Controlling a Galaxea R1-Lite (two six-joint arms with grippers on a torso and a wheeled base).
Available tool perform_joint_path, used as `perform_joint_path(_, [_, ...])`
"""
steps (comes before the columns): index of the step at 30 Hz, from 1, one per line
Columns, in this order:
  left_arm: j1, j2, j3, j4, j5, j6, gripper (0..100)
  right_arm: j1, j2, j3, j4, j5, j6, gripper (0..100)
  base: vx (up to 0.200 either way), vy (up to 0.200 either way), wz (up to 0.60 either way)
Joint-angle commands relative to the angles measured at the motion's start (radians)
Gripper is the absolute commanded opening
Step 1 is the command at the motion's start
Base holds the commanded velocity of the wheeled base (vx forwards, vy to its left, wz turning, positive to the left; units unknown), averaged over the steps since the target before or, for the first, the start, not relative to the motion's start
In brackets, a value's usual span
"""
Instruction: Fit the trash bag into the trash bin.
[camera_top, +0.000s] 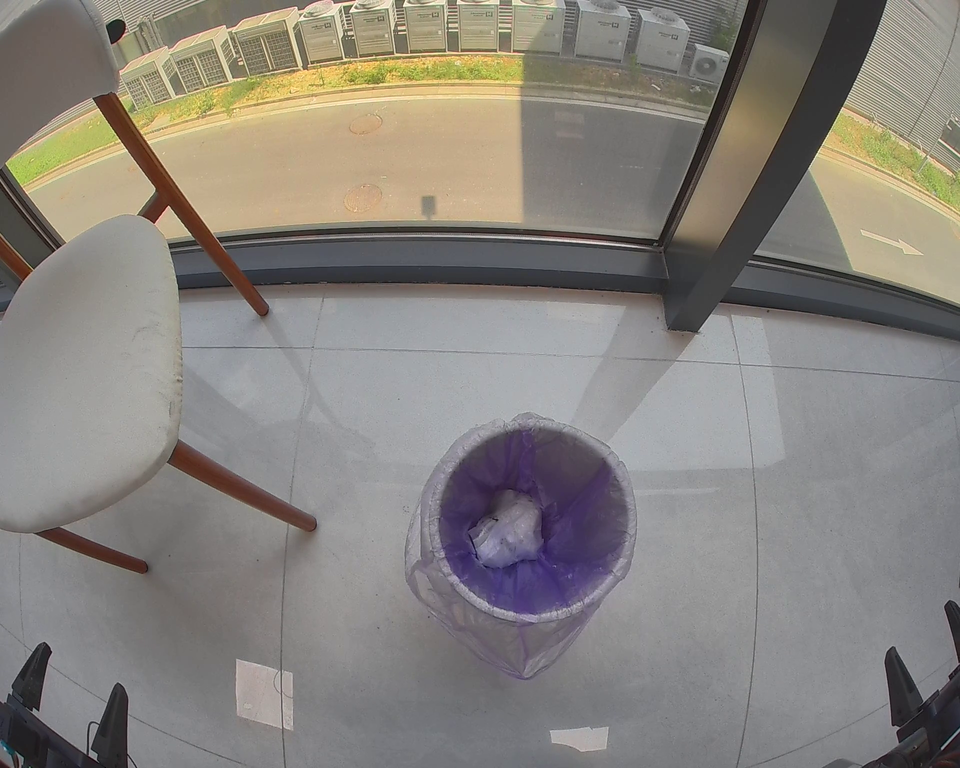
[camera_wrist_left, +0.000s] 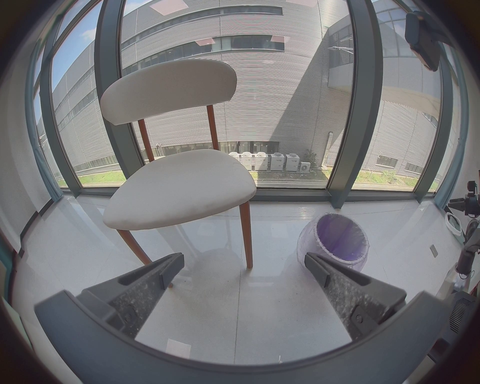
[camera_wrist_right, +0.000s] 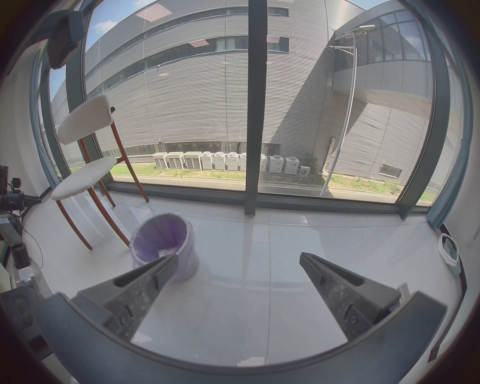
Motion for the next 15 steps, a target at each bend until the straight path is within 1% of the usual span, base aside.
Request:
perform_joint_path(1, [0.001,-0.002,0.015,0.0,-0.006,-0.001,100,0.007,-0.055,0.016,0.0,-0.057,0.033,100,0.0,0.0,0.0])
perform_joint_path(3, [0.001,-0.002,0.015,0.0,-0.003,-0.007,100,0.008,-0.055,0.016,0.0,-0.076,0.047,100,0.0,0.0,0.0])
perform_joint_path(9, [0.001,-0.005,0.016,-0.003,0.0,-0.013,100,0.007,-0.055,0.015,0.003,-0.085,0.047,100,0.0,0.0,0.0])
perform_joint_path(15, [0.003,-0.005,0.016,-0.008,0.0,-0.015,100,0.007,-0.055,0.015,0.003,-0.077,0.045,100,0.0,0.0,0.0])
